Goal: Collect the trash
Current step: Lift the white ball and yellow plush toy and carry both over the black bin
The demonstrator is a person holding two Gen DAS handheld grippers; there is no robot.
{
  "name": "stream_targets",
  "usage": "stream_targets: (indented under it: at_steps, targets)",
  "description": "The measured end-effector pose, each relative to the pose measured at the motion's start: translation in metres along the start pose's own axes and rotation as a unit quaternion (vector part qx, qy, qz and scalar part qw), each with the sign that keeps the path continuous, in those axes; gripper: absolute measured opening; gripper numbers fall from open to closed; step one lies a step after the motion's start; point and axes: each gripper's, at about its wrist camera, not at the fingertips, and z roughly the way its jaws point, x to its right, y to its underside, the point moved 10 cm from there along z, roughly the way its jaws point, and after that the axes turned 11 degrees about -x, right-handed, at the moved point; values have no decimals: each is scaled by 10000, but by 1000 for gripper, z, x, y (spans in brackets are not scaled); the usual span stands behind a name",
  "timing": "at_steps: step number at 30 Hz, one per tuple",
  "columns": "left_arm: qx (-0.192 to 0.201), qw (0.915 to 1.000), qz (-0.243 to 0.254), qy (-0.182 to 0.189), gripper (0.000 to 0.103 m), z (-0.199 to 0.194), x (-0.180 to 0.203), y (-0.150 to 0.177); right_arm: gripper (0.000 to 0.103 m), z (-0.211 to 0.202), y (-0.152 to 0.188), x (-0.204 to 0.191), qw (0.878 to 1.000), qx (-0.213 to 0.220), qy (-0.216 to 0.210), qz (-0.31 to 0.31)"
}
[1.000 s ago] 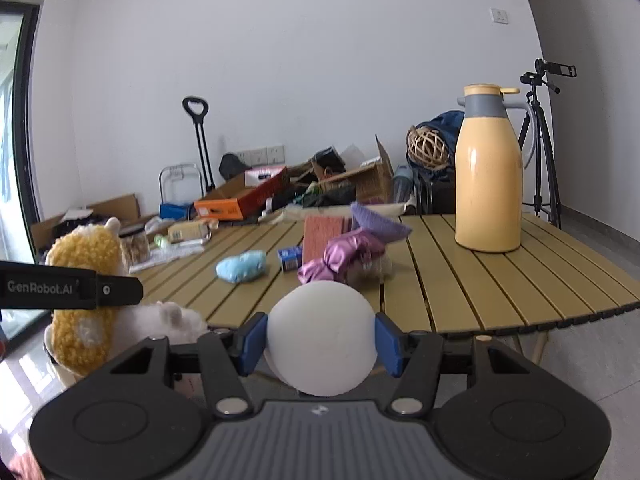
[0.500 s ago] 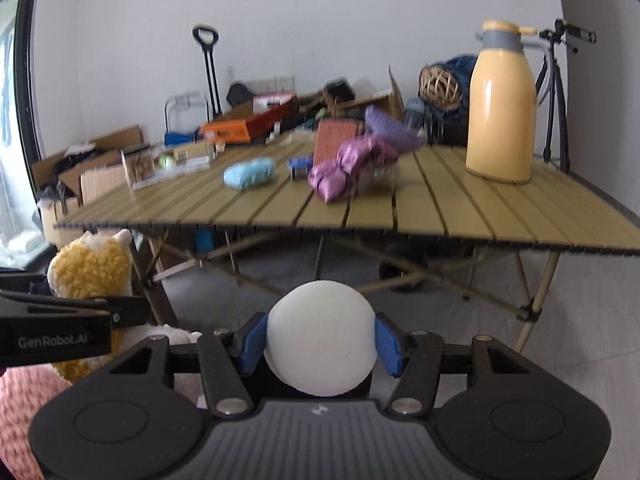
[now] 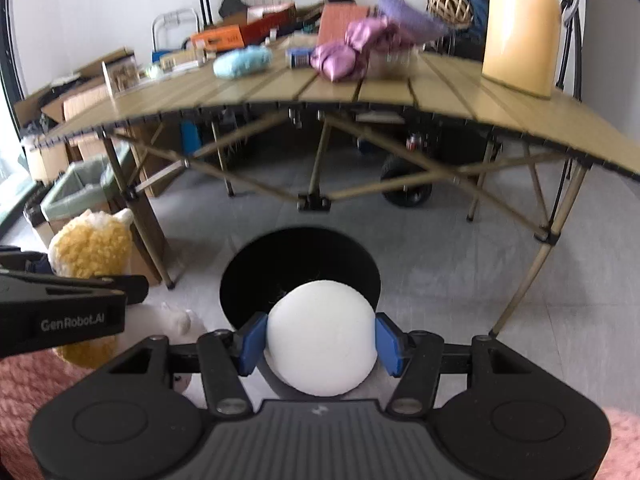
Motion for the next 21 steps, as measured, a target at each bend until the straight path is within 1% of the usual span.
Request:
stream_targets:
  at_steps: [3,7,11,21]
  targets:
    - [-201,9998,-44,-54,53,17,-3,3,56,20,7,0,9995,-305,-19,60]
    - [-404,9990,-114,-145,53,36,-9,5,56,36,11,0,9984,-554,-25,105]
    - [-567,9980,-205,-200,53,52,-15,2,56,50,8,0,9978,-658,6,95]
    - [-895,9942,-467,-360,53,85,-32,-4,55,88,-20,-2,9961,-875,80,50]
